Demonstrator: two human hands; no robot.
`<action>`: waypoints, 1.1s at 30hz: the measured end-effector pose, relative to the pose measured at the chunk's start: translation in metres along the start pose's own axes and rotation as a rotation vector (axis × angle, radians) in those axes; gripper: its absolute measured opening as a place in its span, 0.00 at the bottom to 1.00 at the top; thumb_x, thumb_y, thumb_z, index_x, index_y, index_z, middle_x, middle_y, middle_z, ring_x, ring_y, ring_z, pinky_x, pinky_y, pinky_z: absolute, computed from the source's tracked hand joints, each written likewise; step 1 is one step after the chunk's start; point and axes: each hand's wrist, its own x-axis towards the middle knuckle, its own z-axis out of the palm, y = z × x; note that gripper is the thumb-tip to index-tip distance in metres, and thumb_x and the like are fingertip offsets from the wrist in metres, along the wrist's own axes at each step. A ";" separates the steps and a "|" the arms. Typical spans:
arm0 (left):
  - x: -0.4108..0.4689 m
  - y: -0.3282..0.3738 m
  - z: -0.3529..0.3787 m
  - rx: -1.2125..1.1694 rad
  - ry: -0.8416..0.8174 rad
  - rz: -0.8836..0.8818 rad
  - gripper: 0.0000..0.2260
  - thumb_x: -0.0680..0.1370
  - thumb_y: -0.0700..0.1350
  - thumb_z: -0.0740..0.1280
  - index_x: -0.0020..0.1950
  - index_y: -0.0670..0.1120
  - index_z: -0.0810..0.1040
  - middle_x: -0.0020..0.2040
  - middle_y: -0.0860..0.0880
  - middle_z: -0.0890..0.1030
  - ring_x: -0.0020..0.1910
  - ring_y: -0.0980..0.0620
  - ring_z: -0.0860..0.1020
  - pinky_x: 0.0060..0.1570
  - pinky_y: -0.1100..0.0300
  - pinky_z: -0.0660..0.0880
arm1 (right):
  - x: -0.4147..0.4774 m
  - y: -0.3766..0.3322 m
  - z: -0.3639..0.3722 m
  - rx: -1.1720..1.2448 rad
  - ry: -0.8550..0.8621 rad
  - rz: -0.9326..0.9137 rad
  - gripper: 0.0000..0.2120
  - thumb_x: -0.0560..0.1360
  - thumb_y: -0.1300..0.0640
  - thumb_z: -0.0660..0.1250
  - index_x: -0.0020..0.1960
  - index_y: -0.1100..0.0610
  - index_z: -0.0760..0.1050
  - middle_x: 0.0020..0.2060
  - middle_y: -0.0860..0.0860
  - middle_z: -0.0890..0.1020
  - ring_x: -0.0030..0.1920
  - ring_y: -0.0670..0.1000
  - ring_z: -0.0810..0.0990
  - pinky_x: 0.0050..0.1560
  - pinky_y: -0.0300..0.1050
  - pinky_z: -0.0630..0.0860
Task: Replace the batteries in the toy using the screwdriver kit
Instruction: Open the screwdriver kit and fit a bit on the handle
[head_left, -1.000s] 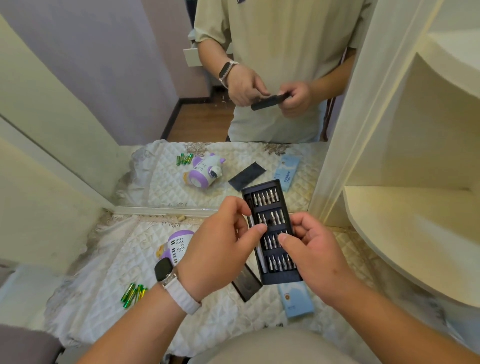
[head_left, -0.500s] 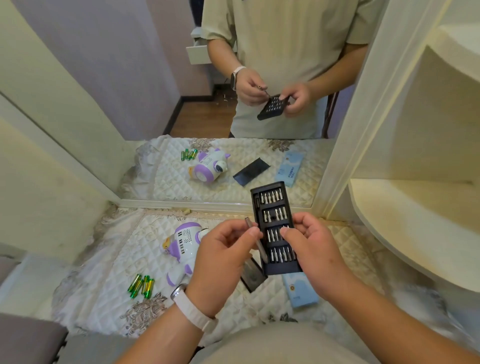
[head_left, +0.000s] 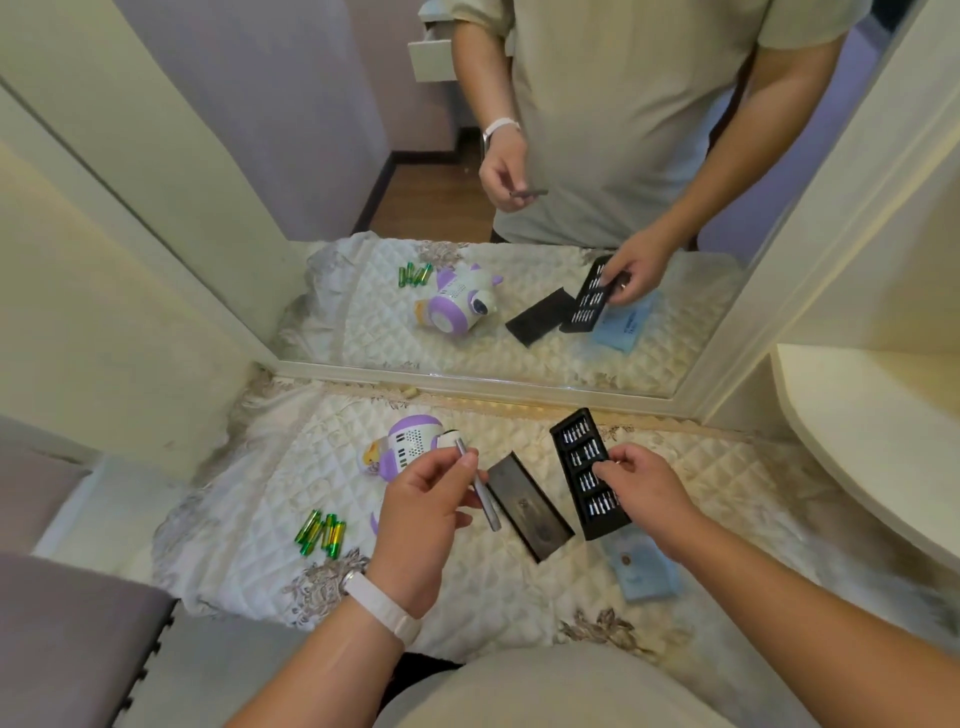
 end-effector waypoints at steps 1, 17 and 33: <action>0.004 -0.002 -0.001 0.004 -0.004 -0.012 0.06 0.80 0.44 0.68 0.49 0.43 0.83 0.38 0.51 0.84 0.32 0.58 0.78 0.38 0.59 0.72 | 0.009 0.000 0.003 -0.049 -0.015 0.000 0.04 0.75 0.54 0.65 0.46 0.54 0.77 0.42 0.57 0.83 0.43 0.58 0.82 0.46 0.55 0.78; 0.062 -0.031 0.017 0.089 -0.004 -0.137 0.05 0.80 0.43 0.68 0.51 0.45 0.84 0.39 0.51 0.83 0.32 0.59 0.78 0.35 0.63 0.73 | 0.100 -0.008 0.037 -0.569 -0.275 -0.062 0.08 0.79 0.50 0.63 0.49 0.55 0.72 0.39 0.49 0.78 0.40 0.51 0.77 0.35 0.43 0.69; 0.040 -0.030 0.031 0.124 -0.043 -0.109 0.05 0.79 0.43 0.69 0.52 0.44 0.83 0.40 0.48 0.82 0.34 0.57 0.78 0.35 0.64 0.73 | 0.052 -0.021 0.009 0.182 -0.230 0.104 0.11 0.78 0.71 0.57 0.51 0.62 0.76 0.47 0.59 0.83 0.46 0.54 0.85 0.48 0.43 0.81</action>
